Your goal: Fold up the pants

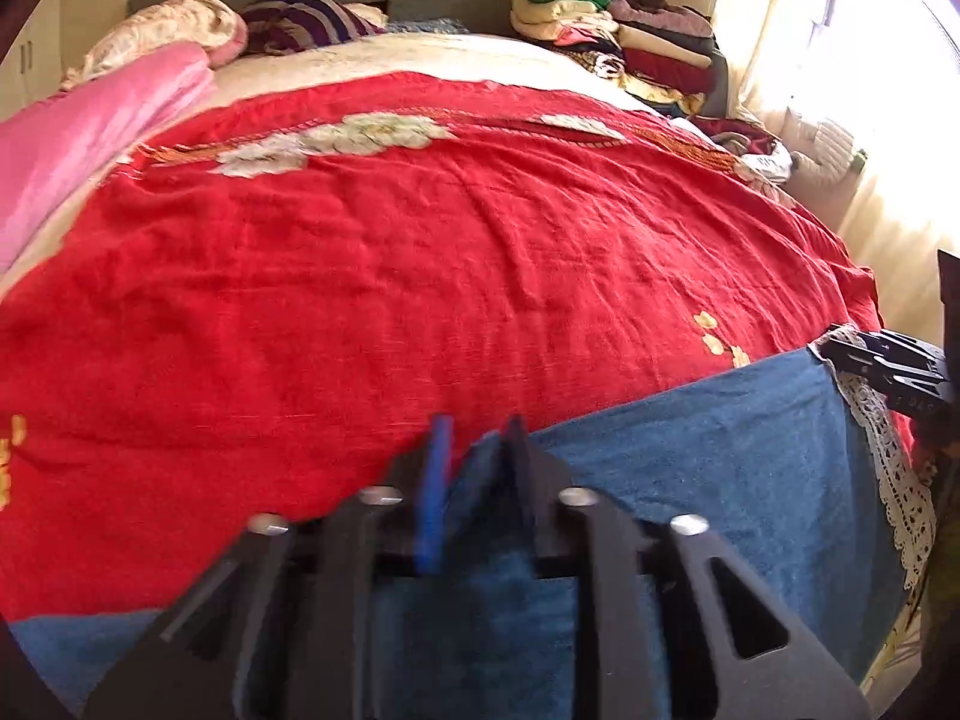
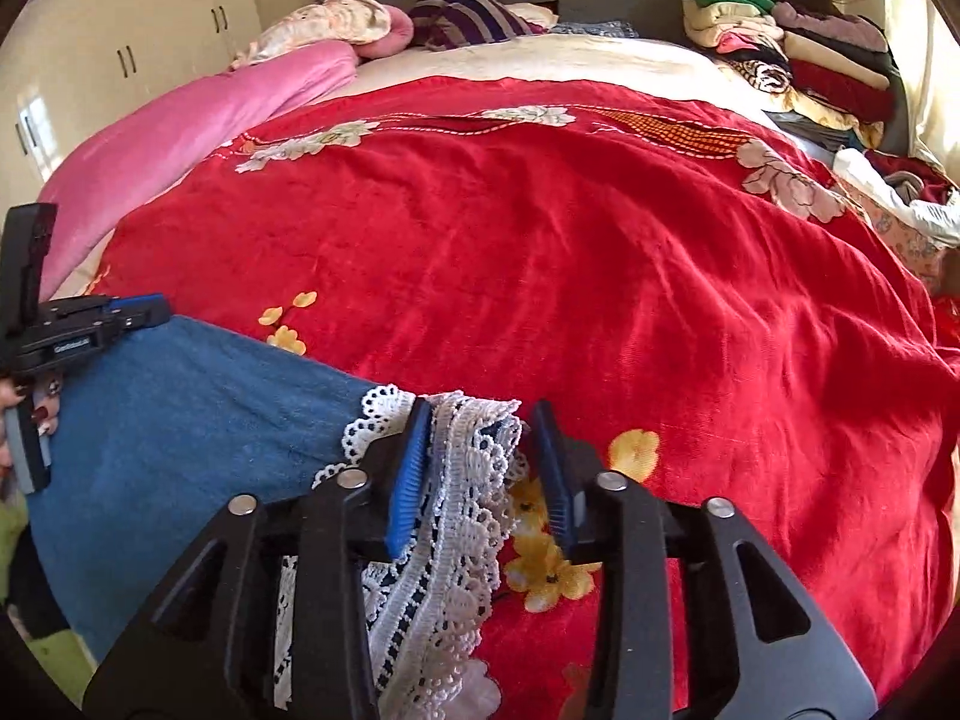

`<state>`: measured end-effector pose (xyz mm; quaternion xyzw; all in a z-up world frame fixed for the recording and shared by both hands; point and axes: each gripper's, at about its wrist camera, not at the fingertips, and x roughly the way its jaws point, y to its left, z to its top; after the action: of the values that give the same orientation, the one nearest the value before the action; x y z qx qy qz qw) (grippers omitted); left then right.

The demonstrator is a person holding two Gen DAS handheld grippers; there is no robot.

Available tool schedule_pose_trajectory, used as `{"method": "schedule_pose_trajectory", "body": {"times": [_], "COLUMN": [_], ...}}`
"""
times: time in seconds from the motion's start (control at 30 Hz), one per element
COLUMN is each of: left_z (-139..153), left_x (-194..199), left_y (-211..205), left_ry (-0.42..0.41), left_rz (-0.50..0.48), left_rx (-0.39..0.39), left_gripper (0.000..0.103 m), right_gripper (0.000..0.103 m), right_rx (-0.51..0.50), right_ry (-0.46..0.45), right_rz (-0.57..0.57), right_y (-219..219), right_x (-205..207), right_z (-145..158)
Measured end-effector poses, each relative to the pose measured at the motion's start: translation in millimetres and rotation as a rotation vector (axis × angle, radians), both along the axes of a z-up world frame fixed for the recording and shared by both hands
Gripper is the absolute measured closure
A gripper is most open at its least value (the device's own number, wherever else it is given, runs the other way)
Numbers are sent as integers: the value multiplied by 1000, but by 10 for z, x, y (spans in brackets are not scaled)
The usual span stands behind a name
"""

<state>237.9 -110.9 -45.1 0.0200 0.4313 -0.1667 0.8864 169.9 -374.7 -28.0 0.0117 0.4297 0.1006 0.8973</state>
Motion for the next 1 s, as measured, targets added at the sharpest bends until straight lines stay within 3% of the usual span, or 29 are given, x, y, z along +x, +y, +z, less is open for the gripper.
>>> {"method": "schedule_pose_trajectory", "body": {"times": [0.03, 0.13, 0.2, 0.33, 0.47, 0.67, 0.77, 0.9, 1.0], "left_z": [34, 197, 300, 453, 522, 387, 310, 153, 15], "left_x": [-32, -194, -330, -608, -985, -1422, -1539, -1571, -1541], "left_y": [20, 154, 220, 319, 366, 338, 326, 287, 294], "left_ry": [-6, -39, -66, -98, -122, -113, -99, -59, -10], "left_rz": [7, 25, 31, 42, 41, 49, 50, 58, 78], "left_rx": [-3, -26, -16, -26, -36, 27, 38, 89, 124], "left_gripper": [66, 64, 56, 55, 39, 36, 36, 35, 35], "right_gripper": [62, 50, 46, 41, 38, 38, 38, 38, 38], "right_rx": [0, 4, 10, -16, -40, -49, -9, -46, -57], "right_ry": [-1, -20, -42, -95, -141, -176, -145, -115, -69], "right_rz": [-7, -35, -40, -40, -35, 0, 52, 127, 105], "right_y": [-6, -83, -114, -102, -73, 120, 324, 688, 737], "right_x": [-22, -206, -361, -761, -1093, -1468, -1558, -1598, -1542], "right_z": [19, 140, 223, 404, 559, 644, 553, 403, 326]}}
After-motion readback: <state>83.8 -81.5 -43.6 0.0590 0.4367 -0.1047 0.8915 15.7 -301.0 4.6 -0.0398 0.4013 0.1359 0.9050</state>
